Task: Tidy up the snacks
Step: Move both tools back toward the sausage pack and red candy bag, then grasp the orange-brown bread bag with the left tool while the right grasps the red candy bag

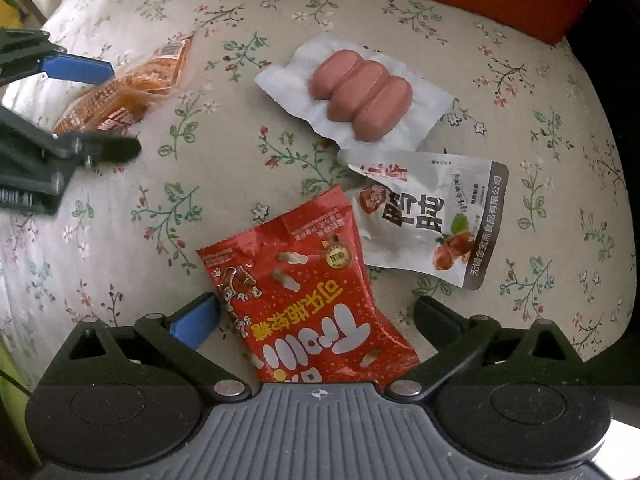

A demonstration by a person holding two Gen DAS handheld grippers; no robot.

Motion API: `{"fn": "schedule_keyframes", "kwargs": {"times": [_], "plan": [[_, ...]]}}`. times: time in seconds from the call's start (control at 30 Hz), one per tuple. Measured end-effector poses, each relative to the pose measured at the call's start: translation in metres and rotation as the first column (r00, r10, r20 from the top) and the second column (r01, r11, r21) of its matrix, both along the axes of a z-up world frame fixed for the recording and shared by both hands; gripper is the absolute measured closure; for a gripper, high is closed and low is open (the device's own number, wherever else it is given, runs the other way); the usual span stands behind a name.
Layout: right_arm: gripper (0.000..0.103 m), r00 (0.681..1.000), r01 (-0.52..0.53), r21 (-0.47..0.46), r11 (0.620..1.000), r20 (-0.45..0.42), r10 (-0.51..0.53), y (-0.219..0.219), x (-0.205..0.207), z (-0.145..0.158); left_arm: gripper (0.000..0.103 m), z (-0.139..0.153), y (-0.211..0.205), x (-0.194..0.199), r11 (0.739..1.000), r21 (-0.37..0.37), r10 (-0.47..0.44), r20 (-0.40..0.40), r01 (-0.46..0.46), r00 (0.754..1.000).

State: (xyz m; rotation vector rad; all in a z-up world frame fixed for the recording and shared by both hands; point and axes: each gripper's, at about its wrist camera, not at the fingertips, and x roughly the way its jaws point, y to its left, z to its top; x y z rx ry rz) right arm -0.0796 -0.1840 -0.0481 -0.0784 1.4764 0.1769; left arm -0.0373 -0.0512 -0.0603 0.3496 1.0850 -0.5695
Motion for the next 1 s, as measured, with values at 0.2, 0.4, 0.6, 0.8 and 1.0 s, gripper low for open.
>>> {"fn": "schedule_keyframes", "kwargs": {"times": [0.2, 0.4, 0.6, 0.8, 1.0], "plan": [[0.011, 0.998, -0.05, -0.011, 0.999, 0.034, 0.05, 0.014, -0.004, 0.01, 0.022, -0.003, -0.002, -0.002, 1.0, 0.003, -0.009, 0.016, 0.009, 1.0], [0.034, 0.999, -0.042, -0.005, 0.999, 0.023, 0.042, 0.016, -0.001, 0.022, 0.058, 0.007, 0.002, -0.003, 1.0, -0.02, 0.007, 0.029, -0.006, 1.0], [0.037, 0.995, 0.027, 0.051, 0.998, 0.097, -0.032, 0.023, 0.003, 0.031, 0.066, 0.015, 0.006, -0.004, 0.998, -0.053, 0.026, 0.022, -0.025, 0.999], [0.037, 0.973, 0.089, 0.12, 0.989, 0.204, -0.112, 0.032, 0.023, 0.043, 0.072, 0.022, 0.014, 0.0, 0.993, -0.094, 0.077, 0.017, -0.075, 0.997], [0.038, 0.955, 0.088, 0.084, 0.993, 0.275, -0.108, 0.035, 0.04, 0.054, 0.078, 0.034, 0.026, 0.009, 0.982, -0.129, 0.145, 0.048, -0.138, 0.988]]}}
